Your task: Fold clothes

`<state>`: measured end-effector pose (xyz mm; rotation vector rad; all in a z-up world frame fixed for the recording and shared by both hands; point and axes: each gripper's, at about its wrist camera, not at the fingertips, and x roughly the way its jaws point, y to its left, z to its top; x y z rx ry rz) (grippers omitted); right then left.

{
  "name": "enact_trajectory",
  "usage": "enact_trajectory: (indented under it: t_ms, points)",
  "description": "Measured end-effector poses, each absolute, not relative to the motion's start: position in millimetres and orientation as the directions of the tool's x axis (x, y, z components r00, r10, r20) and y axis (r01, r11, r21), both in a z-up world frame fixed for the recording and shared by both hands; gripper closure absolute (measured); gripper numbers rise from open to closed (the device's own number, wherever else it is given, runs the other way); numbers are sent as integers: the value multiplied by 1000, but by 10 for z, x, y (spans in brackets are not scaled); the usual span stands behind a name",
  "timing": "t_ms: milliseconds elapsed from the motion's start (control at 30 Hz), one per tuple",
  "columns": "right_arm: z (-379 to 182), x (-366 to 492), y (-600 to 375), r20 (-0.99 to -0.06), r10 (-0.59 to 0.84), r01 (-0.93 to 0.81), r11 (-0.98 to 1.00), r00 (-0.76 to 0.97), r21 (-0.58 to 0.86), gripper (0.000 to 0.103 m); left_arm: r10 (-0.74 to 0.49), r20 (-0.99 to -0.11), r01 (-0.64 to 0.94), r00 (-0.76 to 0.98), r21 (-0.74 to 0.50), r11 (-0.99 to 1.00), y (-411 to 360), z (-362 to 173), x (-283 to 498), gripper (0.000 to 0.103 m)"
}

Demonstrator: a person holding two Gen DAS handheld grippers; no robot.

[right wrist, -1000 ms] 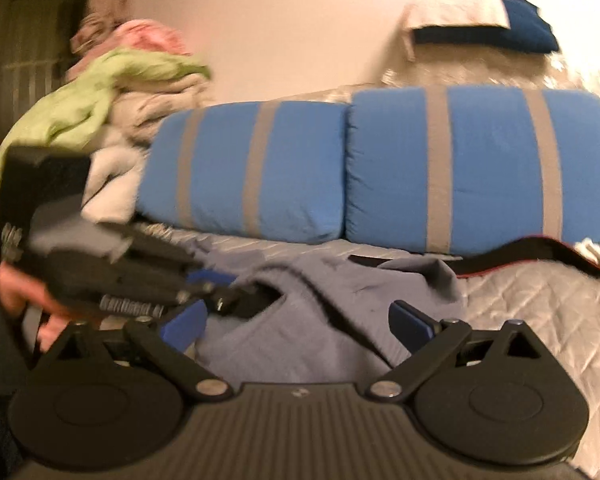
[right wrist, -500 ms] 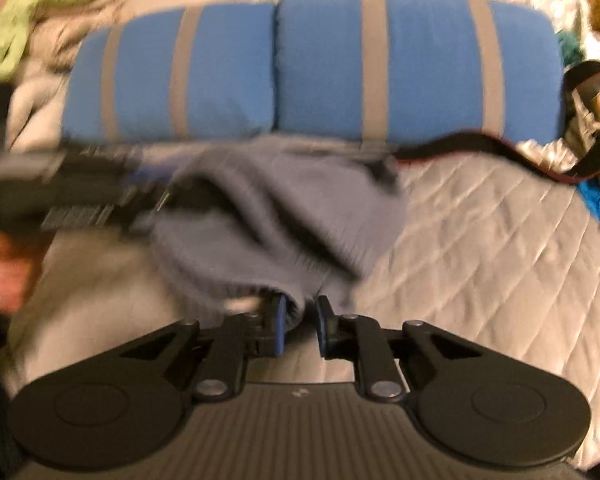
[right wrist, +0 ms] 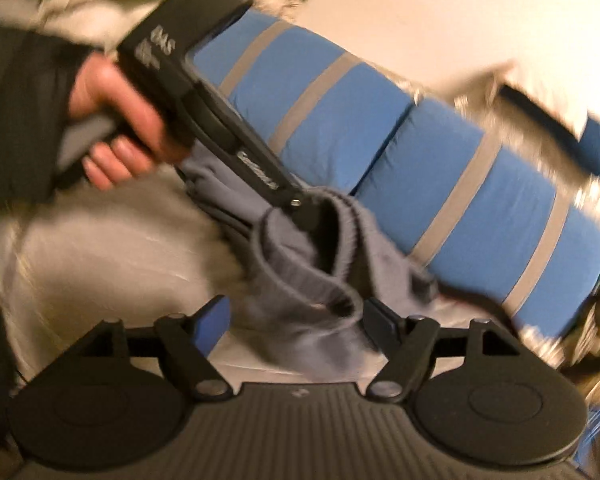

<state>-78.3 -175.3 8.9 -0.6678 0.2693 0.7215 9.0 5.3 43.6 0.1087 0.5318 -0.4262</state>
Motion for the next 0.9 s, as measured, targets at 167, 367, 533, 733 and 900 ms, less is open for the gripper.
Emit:
enact_trajectory:
  t_ms: [167, 367, 533, 733, 900]
  points:
    - [123, -529, -1677, -500, 502, -699, 378, 705, -607, 21, -368, -516, 430, 773, 0, 903, 24, 426, 72, 91]
    - [118, -361, -1487, -615, 451, -713, 72, 647, -698, 31, -372, -519, 438, 770, 5, 899, 14, 422, 75, 91]
    - [76, -368, -1327, -693, 388, -735, -57, 608, -676, 63, -376, -523, 446, 765, 11, 895, 3, 418, 72, 91]
    - [-40, -465, -1325, -718, 343, -747, -63, 606, -661, 92, -378, -527, 453, 761, 14, 892, 8, 423, 86, 91]
    - [-136, -583, -1342, -710, 335, -770, 83, 620, -633, 95, -373, -534, 454, 759, 24, 891, -14, 406, 74, 91]
